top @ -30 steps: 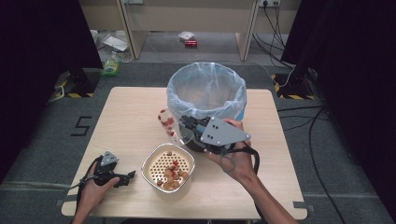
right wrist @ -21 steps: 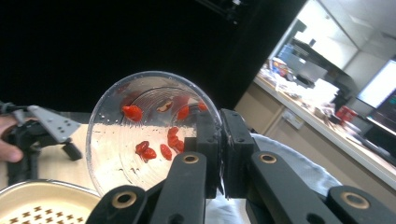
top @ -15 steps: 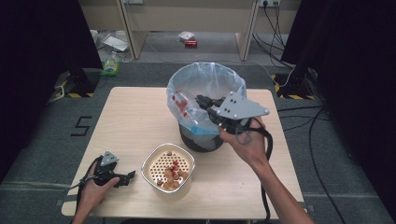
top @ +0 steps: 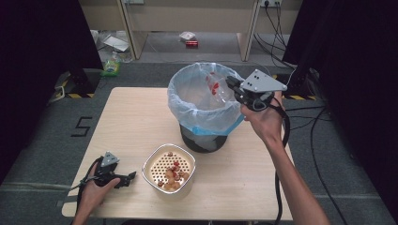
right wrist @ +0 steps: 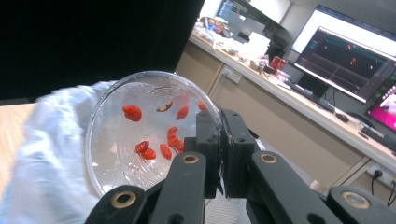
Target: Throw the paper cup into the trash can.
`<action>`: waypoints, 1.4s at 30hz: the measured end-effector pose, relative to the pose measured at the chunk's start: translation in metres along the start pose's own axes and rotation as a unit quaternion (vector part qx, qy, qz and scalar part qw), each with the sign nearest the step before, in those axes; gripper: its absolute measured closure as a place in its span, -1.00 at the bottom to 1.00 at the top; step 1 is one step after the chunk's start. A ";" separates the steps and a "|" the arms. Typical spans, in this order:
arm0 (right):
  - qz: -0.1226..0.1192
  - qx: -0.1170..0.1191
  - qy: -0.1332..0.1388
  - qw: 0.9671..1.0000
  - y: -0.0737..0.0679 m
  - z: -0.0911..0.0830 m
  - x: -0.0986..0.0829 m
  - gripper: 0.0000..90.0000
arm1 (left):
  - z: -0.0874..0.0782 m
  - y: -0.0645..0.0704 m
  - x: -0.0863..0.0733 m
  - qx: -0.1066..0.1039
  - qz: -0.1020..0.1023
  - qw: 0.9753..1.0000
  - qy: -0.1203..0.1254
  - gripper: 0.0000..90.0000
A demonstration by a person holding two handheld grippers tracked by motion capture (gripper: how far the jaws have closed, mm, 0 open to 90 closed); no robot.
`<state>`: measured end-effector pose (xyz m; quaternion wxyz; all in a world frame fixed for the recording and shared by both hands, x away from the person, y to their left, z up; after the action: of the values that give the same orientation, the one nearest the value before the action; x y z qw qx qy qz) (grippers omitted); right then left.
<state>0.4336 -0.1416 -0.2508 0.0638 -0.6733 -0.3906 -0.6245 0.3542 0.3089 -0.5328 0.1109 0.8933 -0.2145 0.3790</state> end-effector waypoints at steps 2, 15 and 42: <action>0.004 -0.002 -0.011 1.000 0.003 0.008 -0.004 0.87 | 0.000 0.000 0.000 0.000 0.000 1.000 0.000 -1.00; 0.056 -0.035 0.014 0.998 0.016 0.001 -0.016 0.32 | 0.000 0.000 0.000 0.000 0.000 1.000 0.000 -1.00; 0.141 -0.017 -0.117 0.983 -0.002 -0.048 -0.152 0.00 | 0.000 0.000 0.000 -0.001 0.001 1.000 -0.001 -1.00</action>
<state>0.4070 -0.2357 -0.3770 0.0937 -0.7910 -0.2860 -0.5327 0.3547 0.3088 -0.5327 0.1113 0.8932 -0.2157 0.3784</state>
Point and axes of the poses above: each handheld gripper's, and its own axes: z roughly forward along the jaws, x roughly out of its top, y roughly to its right, the point moved 1 cm from there along z, roughly forward along the jaws, and after that the axes turned 1 degree about -z, right-handed, at the moved point
